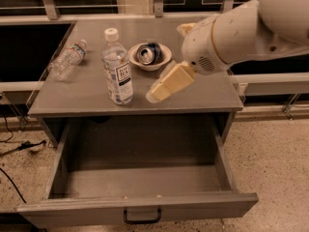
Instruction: Place blue plastic bottle into top drawer
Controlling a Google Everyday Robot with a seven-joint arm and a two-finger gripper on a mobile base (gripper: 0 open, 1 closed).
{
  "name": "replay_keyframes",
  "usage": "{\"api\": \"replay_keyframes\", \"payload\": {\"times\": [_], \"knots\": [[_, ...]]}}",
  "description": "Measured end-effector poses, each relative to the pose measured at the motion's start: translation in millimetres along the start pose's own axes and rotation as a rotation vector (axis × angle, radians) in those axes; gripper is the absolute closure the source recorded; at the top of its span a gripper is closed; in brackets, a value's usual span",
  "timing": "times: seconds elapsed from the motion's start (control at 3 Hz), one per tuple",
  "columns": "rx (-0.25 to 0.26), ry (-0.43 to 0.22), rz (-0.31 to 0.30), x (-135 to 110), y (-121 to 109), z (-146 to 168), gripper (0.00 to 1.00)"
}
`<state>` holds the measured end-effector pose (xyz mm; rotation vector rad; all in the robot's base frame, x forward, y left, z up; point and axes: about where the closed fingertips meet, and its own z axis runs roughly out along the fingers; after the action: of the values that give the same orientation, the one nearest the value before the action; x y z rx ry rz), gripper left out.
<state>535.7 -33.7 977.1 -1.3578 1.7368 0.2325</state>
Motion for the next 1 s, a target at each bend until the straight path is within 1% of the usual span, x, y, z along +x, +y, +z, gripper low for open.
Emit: {"api": "replay_keyframes", "payload": {"times": [0.67,1.0], "knots": [[-0.004,-0.1,0.002,-10,-31,58,0.0],[-0.028,-0.137,-0.001,-20,-35,75,0.0]]}}
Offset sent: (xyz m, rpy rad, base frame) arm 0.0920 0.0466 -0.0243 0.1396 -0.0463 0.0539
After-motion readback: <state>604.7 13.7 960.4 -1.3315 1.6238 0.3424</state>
